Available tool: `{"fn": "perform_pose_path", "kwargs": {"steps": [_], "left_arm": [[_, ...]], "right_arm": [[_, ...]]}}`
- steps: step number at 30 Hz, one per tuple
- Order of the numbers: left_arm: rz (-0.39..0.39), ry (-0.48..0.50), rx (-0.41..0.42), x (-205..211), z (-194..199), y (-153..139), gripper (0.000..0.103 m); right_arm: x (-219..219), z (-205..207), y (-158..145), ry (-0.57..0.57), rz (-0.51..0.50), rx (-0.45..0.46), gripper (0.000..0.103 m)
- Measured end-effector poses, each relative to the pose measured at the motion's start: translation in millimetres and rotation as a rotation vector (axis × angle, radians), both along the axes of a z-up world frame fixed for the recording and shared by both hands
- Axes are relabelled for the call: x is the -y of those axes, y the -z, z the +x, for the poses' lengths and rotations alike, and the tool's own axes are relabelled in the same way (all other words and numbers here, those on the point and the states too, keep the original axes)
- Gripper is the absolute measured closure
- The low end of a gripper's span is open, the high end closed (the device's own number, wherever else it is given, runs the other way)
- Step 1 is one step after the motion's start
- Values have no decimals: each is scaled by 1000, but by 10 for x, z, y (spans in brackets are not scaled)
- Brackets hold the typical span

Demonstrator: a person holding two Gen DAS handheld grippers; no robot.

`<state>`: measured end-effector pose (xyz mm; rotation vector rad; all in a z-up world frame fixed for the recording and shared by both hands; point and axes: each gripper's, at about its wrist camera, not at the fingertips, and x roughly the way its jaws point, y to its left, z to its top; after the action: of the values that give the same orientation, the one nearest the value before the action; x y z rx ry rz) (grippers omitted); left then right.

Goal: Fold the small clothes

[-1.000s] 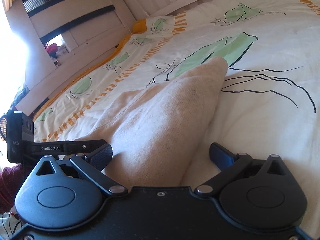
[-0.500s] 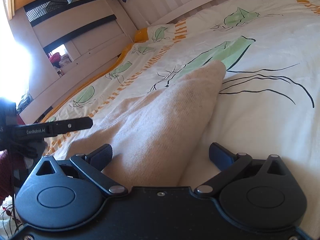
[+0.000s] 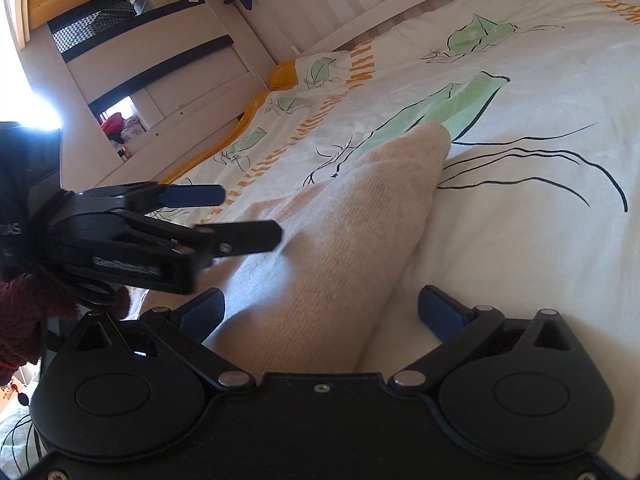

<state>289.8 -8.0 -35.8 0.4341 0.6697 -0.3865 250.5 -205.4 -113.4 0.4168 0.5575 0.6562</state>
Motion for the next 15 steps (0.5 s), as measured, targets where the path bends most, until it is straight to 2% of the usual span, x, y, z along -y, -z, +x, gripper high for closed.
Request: {"fn": "perform_pose_path", "kwargs": {"steps": [3, 6, 11, 15], "left_arm": [[15, -44, -59, -30, 188, 133, 0], [-83, -121, -138, -194, 362, 177, 0], [-127, -150, -159, -285, 389, 203, 0], [-156, -156, -157, -322, 363, 214, 0]], "right_arm": [[0, 1, -5, 1, 0, -1, 0], [-1, 1, -9, 1, -3, -1, 1], [16, -2, -34, 0, 5, -11, 1], [214, 26, -56, 24, 124, -54, 1]]}}
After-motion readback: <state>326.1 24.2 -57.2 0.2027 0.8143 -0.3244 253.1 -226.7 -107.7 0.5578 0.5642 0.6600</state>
